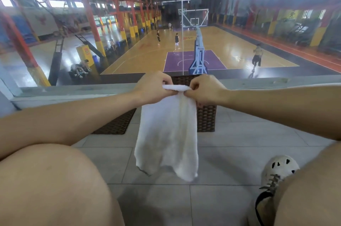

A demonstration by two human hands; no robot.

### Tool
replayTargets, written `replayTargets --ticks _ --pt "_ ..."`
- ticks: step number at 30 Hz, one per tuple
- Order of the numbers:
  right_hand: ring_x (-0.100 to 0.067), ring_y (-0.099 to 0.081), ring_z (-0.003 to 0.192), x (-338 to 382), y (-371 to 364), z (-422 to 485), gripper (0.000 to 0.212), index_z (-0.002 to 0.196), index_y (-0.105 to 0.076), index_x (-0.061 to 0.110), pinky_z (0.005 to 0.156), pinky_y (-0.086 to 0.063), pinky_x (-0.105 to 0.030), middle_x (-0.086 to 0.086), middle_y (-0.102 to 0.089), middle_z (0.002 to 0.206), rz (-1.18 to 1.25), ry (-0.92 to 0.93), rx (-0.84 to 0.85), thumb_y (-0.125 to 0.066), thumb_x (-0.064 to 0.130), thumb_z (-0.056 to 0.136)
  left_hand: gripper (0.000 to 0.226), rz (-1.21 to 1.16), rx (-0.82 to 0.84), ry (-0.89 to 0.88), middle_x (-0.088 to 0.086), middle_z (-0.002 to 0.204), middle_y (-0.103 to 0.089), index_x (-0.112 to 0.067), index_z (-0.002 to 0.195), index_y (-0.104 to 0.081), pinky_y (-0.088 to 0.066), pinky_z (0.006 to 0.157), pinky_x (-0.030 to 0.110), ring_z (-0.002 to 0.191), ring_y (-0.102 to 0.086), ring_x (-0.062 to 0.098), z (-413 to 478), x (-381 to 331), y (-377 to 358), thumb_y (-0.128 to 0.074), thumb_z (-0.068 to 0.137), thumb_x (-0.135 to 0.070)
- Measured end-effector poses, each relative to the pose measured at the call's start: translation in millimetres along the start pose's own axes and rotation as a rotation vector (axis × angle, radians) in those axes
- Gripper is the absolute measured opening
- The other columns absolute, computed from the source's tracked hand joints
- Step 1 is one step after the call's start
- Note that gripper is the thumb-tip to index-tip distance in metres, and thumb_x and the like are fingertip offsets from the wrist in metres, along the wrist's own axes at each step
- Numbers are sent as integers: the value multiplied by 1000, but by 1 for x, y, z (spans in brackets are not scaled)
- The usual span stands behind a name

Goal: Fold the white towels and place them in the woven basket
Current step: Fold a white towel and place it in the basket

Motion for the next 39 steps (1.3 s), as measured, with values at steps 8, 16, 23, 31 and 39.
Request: replayTargets --ticks 8,16,23,31,39 --pt "-15 -69 58 14 9 -11 43 131 -45 26 67 -62 -45 2 -69 71 -132 285 -6 -62 24 92 66 76 -131 153 2 49 -31 -16 51 -34 -20 55 38 52 -33 24 -10 62 11 -66 103 -41" --pt "-29 -62 77 42 -35 -44 35 128 -60 29 71 -46 -36 3 -69 95 -781 902 225 -46 29 95 47 -199 -316 97 2 63 -37 -15 68 -36 -21 56 30 59 -31 11 -3 37 23 -53 109 -29" --pt "-40 -55 128 51 -29 -63 25 102 -64 10 110 -40 -57 -16 -61 123 -1067 1418 -29 -40 2 107 44 -36 -259 19 2 73 -58 -18 79 -56 -46 69 43 70 -53 20 1 46 24 -46 112 -47" --pt "-34 -51 96 35 -33 -61 65 159 -36 12 105 -40 -56 -13 -52 104 -1238 1488 11 -43 -6 97 43 197 -126 30 -4 79 -69 -25 85 -68 -55 70 46 79 -63 24 -9 66 20 -51 108 -57" --pt "-42 -54 136 39 -15 -63 22 105 -65 8 123 -27 -64 -24 -62 137 -975 1393 -59 -44 4 109 44 209 -107 20 -2 72 -57 -18 78 -57 -43 65 44 75 -56 28 -16 66 18 -53 110 -48"
Point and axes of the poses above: each hand's wrist, its own z-axis towards the middle knuckle, its own y-axis out of the back of the hand, x = y × z, the point moved 8 cm from there along z, towards the middle knuckle
